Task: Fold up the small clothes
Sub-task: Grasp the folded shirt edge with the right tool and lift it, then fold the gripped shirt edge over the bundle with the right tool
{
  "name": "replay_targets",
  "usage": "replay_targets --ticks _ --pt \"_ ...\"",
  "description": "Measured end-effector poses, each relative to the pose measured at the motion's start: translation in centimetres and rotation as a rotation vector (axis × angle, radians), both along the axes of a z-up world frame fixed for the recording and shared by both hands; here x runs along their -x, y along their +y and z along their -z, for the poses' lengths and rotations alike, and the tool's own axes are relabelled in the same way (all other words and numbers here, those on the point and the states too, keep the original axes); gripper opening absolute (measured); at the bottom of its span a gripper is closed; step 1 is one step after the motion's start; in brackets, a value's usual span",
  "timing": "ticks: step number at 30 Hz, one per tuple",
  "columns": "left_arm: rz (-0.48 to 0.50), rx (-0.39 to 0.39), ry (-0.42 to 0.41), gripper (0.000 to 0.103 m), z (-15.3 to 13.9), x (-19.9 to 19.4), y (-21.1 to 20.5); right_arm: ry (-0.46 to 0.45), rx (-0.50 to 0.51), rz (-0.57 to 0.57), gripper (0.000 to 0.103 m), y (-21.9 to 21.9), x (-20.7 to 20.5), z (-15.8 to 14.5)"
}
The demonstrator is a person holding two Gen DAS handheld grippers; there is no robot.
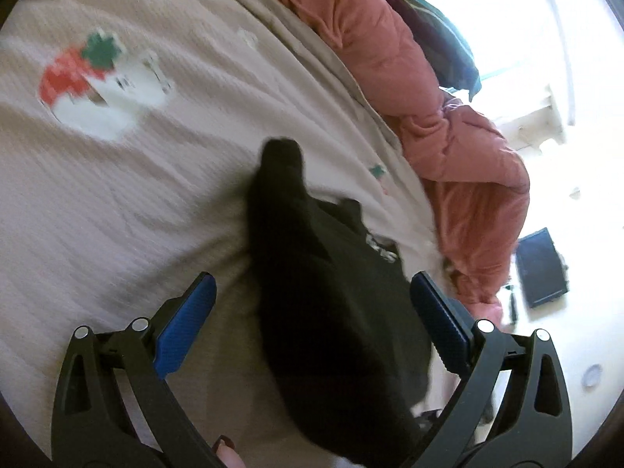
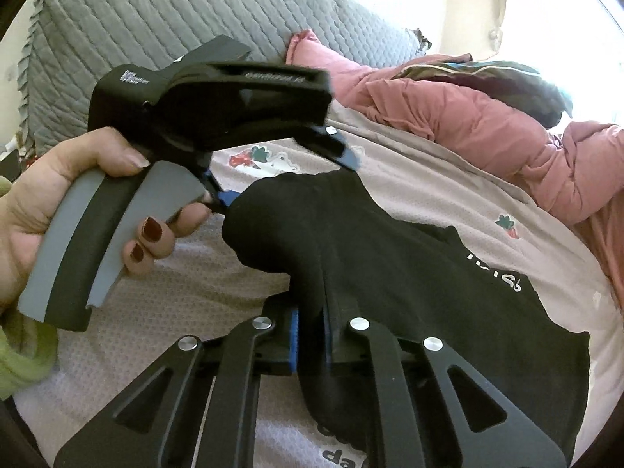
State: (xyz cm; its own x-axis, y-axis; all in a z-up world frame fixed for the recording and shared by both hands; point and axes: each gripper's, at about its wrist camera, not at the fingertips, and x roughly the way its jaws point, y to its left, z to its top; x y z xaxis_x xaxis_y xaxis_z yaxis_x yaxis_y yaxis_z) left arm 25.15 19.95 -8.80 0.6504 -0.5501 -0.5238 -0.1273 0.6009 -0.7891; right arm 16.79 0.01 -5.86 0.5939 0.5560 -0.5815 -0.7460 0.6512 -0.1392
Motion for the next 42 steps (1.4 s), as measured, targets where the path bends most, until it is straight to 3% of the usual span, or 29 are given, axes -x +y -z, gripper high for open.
replay_targets --ticks 3,6,8,13,17,28,42 --pt "0.001 0.069 0.022 0.093 0.6 -0.2 -0.9 0.006 -0.006 -0.002 0.007 -0.2 0.1 0.0" --pt "0.012 0.053 0.028 0.090 0.5 -0.6 -2.2 0.010 -0.014 0.000 0.007 -0.5 0.3 -0.1" --pt "0.017 0.034 0.041 0.070 0.5 -0.8 -2.6 0.014 -0.020 0.001 0.007 -0.8 0.3 -0.2" --pt "0.024 -0.007 0.079 0.037 0.8 -1.0 -3.7 0.014 -0.042 0.009 0.007 -1.7 0.4 -0.6" --pt "0.020 -0.049 0.071 0.026 -0.1 -0.9 -4.6 0.026 -0.067 0.020 0.007 -2.7 0.1 -0.9" --pt "0.046 -0.134 0.020 0.024 -4.4 -0.4 -8.5 0.019 -0.149 0.086 0.007 -6.9 0.5 -2.7" --pt "0.158 -0.227 -0.028 0.024 -8.7 -0.3 -17.9 0.027 -0.292 0.207 0.007 -16.5 2.0 -4.4"
